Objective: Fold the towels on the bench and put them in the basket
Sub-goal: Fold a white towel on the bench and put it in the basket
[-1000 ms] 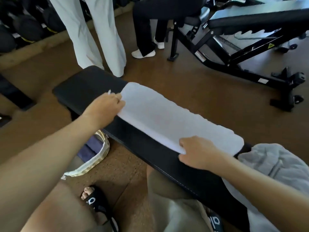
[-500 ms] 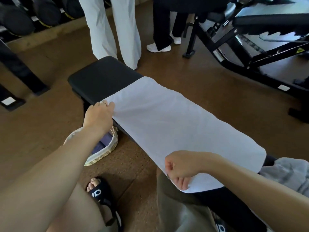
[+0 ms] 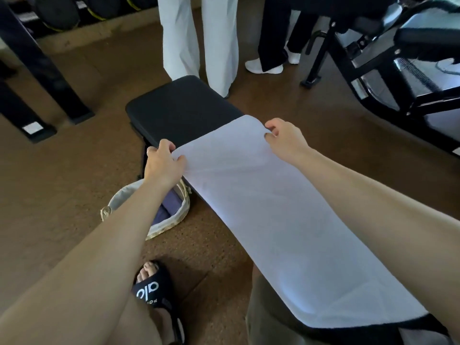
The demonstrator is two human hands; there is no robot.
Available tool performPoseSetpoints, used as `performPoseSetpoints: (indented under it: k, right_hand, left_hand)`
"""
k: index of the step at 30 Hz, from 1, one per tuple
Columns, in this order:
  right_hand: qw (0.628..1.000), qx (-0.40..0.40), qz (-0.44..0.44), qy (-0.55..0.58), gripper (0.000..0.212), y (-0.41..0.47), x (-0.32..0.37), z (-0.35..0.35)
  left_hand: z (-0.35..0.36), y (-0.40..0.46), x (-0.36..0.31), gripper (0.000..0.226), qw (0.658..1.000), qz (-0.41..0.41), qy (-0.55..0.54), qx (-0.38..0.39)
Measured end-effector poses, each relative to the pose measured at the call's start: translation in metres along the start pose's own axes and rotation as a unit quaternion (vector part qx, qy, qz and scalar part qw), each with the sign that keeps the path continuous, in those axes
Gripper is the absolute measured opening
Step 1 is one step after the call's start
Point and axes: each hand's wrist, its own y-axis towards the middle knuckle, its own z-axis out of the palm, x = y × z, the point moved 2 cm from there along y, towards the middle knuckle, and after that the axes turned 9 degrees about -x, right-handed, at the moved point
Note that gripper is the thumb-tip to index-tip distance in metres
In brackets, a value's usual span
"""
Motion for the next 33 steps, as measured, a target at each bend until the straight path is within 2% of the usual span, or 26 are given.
performPoseSetpoints:
  k: [3, 7, 9, 11, 14, 17, 21, 25, 30, 33]
  right_hand:
    - [1.0, 0.012, 0.018, -0.008, 0.045, 0.03, 0.007, 0.019]
    - [0.993, 0.066, 0.102, 0.009, 0.051, 0.066, 0.009, 0.035]
    - [0.983, 0.097, 0.151, 0.028, 0.042, 0.078, 0.008, 0.042]
    - [0.976, 0.08, 0.185, 0.081, 0.029, 0.087, 0.006, 0.044]
    - [0.982, 0.007, 0.144, 0.123, 0.028, 0.106, 0.007, 0.043]
    - [0.988, -0.031, 0.082, 0.124, 0.03, 0.121, 0.024, 0.046]
    - [0.989, -0.067, 0.045, 0.12, 0.025, 0.141, 0.045, 0.058]
    - [0.988, -0.1, 0.022, 0.112, 0.01, 0.156, 0.057, 0.073]
    - [0.993, -0.103, -0.011, 0.065, 0.011, 0.157, 0.059, 0.088]
    - [0.999, -0.048, -0.019, 0.017, 0.027, 0.152, 0.052, 0.092]
  left_hand:
    - [0.002, 0.013, 0.007, 0.019, 1.0, 0.01, 0.003, -0.009]
    - [0.003, 0.028, 0.014, 0.002, 1.0, -0.004, -0.007, -0.007]
    - [0.002, 0.032, 0.016, 0.002, 1.0, -0.02, -0.003, 0.0]
    - [0.001, 0.036, 0.021, 0.003, 0.999, -0.034, -0.008, 0.002]
    - [0.001, 0.042, 0.029, 0.004, 0.998, -0.059, -0.027, 0.012]
    - [-0.001, 0.049, 0.035, 0.005, 0.994, -0.095, -0.048, 0.005]
    - [-0.005, 0.058, 0.048, 0.006, 0.988, -0.127, -0.077, -0.035]
    - [-0.008, 0.066, 0.056, 0.004, 0.976, -0.146, -0.131, -0.098]
    - [-0.007, 0.069, 0.053, 0.005, 0.964, -0.152, -0.176, -0.129]
    - [-0.002, 0.069, 0.054, 0.01, 0.963, -0.159, -0.178, -0.127]
